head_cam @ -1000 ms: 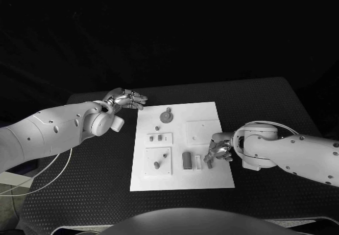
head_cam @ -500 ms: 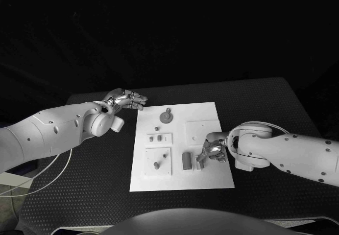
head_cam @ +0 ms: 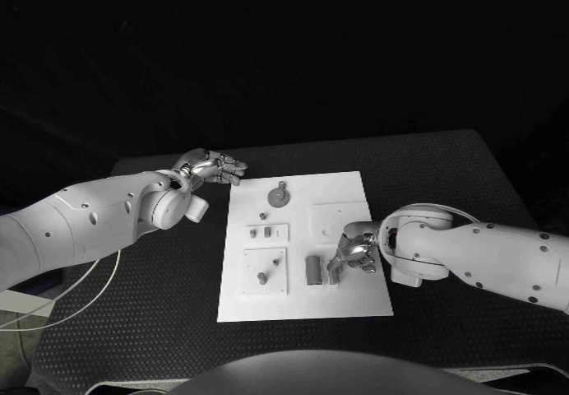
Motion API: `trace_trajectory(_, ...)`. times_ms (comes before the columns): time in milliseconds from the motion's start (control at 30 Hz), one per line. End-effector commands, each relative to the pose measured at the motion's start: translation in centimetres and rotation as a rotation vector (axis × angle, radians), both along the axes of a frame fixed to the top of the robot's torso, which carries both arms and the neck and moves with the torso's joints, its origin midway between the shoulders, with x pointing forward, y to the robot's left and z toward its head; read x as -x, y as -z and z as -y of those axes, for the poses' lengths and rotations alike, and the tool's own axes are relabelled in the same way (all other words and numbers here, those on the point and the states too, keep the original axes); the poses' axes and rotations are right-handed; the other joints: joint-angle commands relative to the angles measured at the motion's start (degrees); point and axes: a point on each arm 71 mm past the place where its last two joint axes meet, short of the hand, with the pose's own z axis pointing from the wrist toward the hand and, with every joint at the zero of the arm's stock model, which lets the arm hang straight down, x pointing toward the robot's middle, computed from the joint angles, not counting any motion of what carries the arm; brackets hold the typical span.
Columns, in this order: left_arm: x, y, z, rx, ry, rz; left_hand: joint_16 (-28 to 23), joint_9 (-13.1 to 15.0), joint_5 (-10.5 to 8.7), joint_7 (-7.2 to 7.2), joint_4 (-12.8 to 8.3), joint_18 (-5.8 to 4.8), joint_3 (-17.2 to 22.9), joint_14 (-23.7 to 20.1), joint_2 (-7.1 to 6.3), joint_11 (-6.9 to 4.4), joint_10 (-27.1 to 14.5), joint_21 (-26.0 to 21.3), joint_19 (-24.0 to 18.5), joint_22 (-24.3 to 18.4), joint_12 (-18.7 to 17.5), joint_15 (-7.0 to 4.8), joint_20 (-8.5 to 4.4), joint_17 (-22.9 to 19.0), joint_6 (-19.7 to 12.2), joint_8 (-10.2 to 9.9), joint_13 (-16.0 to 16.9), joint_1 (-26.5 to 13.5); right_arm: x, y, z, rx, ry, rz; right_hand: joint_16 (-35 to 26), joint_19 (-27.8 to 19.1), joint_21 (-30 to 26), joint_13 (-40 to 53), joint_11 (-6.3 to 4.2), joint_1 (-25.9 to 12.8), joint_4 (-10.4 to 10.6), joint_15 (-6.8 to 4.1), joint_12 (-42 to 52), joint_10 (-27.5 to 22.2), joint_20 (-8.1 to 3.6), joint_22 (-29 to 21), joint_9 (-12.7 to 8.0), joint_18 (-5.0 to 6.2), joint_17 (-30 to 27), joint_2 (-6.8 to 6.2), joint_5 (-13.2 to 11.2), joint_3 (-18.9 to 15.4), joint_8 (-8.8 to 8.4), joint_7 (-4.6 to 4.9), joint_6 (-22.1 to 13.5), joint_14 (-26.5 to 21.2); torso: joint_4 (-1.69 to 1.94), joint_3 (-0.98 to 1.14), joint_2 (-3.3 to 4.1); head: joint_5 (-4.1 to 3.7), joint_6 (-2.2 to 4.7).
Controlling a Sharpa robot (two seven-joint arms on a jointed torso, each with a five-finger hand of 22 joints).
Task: Assemble the parts on the task board
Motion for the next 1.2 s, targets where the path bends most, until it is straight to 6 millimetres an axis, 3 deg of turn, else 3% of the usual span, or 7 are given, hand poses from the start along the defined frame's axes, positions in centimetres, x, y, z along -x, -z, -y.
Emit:
trace_trajectory(33,0.0,-0.09,0.24,0.006,0.017,0.003,-0.2,-0.1,-0.18,-0.01,0.2,0.39,-0.1,0.2,0.04,0.09,-0.1,0.2,-0.1,-0.1,0.2,0.06,0.09,0.1,-0.5,0.2,-0.1,-0.4,0.01,0.14,-0.02,-0.001,-0.004,-0.016,0.0,0.3,-0.2,-0.1,-0.18,-0.6,-0.3,-0.34,-0.2,0.1,-0.31,1.0,-0.1,0.41,0.0,-0.21,-0.1,0.1,0.17,0.04,0.3,0.0,0.0,-0.01,0.01,-0.01,0.0)
trace_trajectory(933,0.03,-0.08,0.14,0.005,0.017,-0.001,-0.4,-0.1,-0.18,0.0,0.2,0.38,-0.1,0.2,0.03,0.1,-0.1,0.2,-0.1,-0.1,0.2,0.07,0.1,0.2,-0.5,0.3,-0.1,-0.5,-0.02,0.42,-0.38,0.019,-0.028,-0.02,-0.1,0.2,-0.4,-0.1,-0.11,-1.7,0.2,-0.3,-0.3,-0.2,-0.42,1.0,-0.4,0.41,0.0,-1.35,-0.1,0.3,-0.06,0.13,0.1,-0.1,-0.01,0.0,-0.01,0.04,-0.18)
trace_trajectory(1200,0.05,-0.08,0.09,0.005,0.017,-0.001,-0.4,-0.1,-0.18,0.01,0.2,0.37,-0.1,0.2,0.03,0.1,-0.1,0.2,-0.1,-0.1,0.2,0.08,0.1,0.3,-0.6,0.3,-0.1,-0.5,0.07,0.5,-0.47,0.018,-0.029,-0.027,-0.2,0.3,-0.6,-0.1,-0.02,-3.0,1.4,-0.25,-0.4,-0.5,-0.6,0.9,-0.6,0.41,0.0,-2.76,-0.1,0.5,-0.28,0.23,-0.3,-0.2,-0.01,0.0,0.01,0.09,-0.27)
